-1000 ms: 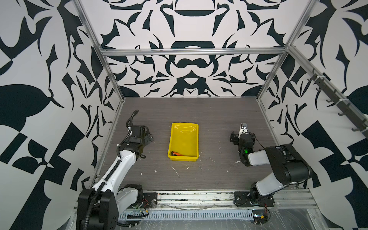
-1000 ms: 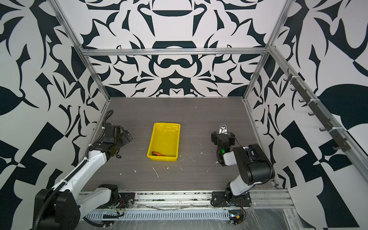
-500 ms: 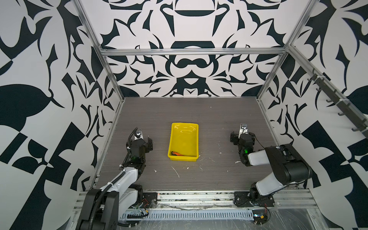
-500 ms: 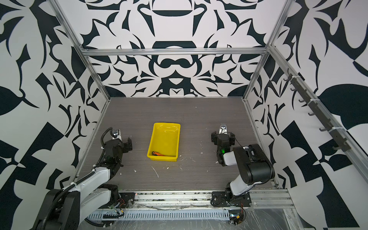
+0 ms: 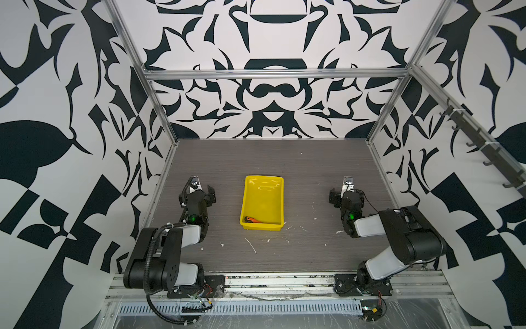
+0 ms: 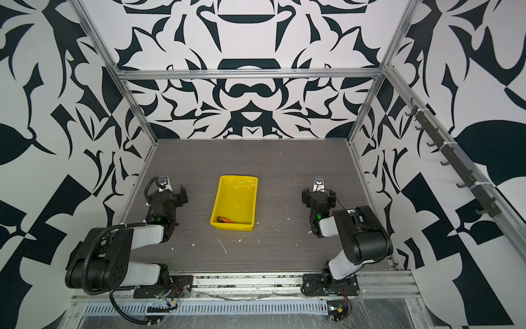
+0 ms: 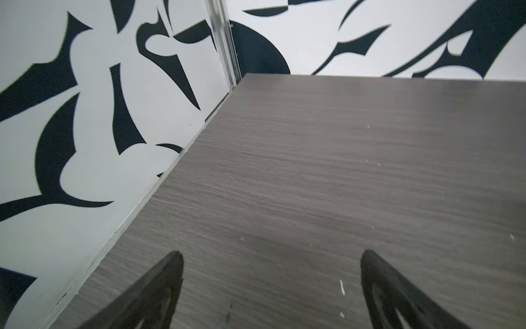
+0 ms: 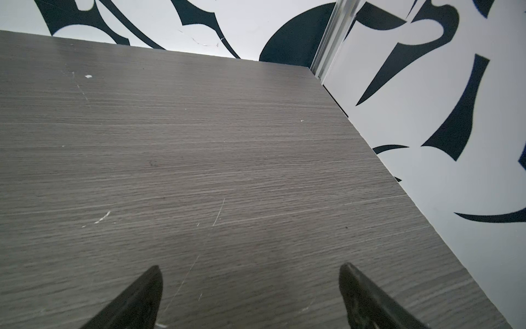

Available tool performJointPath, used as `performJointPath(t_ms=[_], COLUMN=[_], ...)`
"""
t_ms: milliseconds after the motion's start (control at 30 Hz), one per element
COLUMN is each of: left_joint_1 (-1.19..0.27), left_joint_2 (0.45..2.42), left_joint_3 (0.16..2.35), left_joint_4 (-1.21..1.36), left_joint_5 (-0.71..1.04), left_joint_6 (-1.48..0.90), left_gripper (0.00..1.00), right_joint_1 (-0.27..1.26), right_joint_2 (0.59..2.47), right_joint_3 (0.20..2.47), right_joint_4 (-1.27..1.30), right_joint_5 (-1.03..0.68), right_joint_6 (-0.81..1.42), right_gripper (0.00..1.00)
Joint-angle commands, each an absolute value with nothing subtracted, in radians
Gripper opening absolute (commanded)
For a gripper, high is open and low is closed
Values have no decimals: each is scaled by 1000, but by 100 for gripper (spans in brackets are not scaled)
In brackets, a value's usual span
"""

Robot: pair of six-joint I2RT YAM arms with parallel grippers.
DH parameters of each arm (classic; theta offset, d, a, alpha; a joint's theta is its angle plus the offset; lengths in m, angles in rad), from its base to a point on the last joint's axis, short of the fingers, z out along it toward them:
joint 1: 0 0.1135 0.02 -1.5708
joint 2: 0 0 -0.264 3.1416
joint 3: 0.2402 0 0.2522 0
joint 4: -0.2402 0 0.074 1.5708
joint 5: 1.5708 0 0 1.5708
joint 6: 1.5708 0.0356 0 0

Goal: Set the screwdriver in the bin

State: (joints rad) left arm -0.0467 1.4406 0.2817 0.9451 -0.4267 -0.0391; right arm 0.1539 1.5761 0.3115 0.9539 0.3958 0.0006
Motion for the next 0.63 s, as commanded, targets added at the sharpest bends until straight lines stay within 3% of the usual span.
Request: performJointPath(t_ms=[0, 67, 133, 267, 600], left_joint_1=[-13, -14, -15, -5, -1], left_joint_2=[1626, 1614, 1529, 1565, 1555], left_joint_3=[218, 185, 218, 354, 353], left_joint_4=[1339, 1357, 1170, 972, 954], left_joint_5=[-399, -380, -367, -282, -239], left_joint_6=[-75, -84, -108, -62, -55], left_gripper=[100, 100, 100, 100, 100], right_joint_1=[152, 153, 153, 153, 124], right_joint_2=[1566, 1567, 1566, 1566, 1559], right_joint_3=[336, 336, 335, 336, 341], right_joint_4=[975, 975, 975, 974, 949], right_joint_5=[394, 394, 392, 392, 274], right_joint_6=[-1, -1, 0, -2, -5], right_gripper=[100, 99, 100, 99, 99])
